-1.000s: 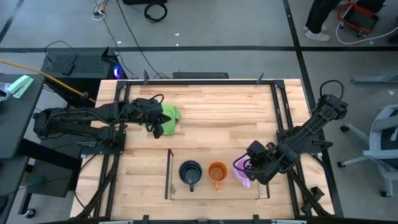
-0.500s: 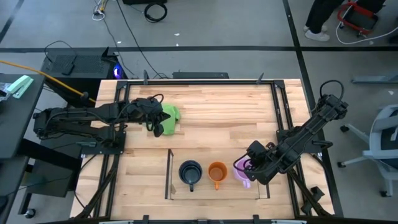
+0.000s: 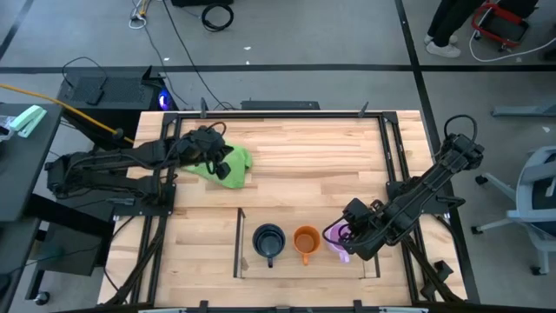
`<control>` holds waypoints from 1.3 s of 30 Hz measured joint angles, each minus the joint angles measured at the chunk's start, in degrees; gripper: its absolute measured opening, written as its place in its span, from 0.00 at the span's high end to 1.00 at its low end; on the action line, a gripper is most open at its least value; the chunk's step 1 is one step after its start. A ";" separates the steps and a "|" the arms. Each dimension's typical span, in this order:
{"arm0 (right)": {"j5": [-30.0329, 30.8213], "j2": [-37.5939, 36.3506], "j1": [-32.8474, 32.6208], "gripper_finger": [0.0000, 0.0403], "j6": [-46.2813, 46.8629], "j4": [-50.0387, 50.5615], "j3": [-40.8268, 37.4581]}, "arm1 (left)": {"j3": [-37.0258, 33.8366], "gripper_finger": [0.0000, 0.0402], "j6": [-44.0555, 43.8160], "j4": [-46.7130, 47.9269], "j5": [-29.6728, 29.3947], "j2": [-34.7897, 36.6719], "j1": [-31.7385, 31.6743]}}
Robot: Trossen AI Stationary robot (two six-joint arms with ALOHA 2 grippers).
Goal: Stack small to large cups/mugs on shelf
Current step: Put the pink mug on the shelf
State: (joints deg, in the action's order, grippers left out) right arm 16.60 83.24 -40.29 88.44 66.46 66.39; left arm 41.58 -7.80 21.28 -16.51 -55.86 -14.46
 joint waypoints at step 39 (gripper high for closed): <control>-3.17 -0.33 0.00 0.88 -0.07 -0.16 0.00 | 0.00 0.94 0.53 3.08 0.67 0.02 -11.10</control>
State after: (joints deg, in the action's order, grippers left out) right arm 13.43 82.91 -40.29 88.38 66.30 66.39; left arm 41.58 -7.27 24.36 -15.85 -55.83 -25.56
